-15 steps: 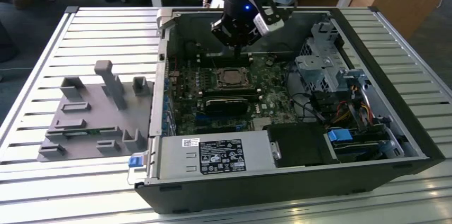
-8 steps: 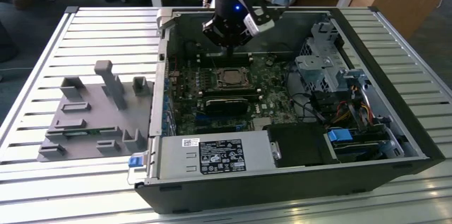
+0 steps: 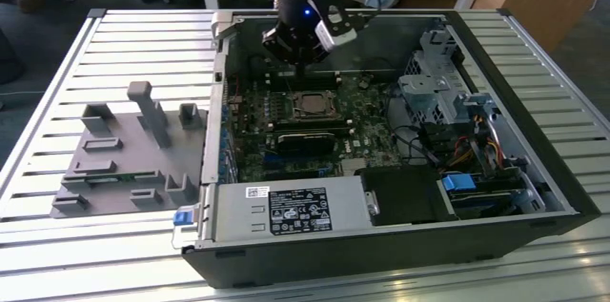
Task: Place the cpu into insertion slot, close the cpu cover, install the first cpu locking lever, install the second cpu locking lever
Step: 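Install the first cpu locking lever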
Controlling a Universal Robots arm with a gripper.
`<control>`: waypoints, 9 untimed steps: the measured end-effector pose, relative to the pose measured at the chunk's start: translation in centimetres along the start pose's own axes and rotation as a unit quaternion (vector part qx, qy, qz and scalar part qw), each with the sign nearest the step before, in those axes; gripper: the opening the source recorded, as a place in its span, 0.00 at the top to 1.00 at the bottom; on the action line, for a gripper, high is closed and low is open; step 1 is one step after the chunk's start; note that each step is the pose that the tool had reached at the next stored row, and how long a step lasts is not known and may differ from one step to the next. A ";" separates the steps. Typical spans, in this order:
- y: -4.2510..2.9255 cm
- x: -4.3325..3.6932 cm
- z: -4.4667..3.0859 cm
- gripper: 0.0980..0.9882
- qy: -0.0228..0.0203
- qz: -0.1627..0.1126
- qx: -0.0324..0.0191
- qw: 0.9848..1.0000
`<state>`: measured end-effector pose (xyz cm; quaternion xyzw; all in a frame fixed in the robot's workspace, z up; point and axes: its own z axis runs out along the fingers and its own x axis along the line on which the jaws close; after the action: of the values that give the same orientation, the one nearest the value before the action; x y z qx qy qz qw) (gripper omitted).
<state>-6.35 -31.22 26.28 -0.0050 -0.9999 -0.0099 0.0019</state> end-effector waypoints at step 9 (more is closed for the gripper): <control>-0.01 2.07 0.16 0.98 -0.001 0.000 0.000 1.000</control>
<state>-8.43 -31.21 26.13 -0.0051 -0.9999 -0.0099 0.0014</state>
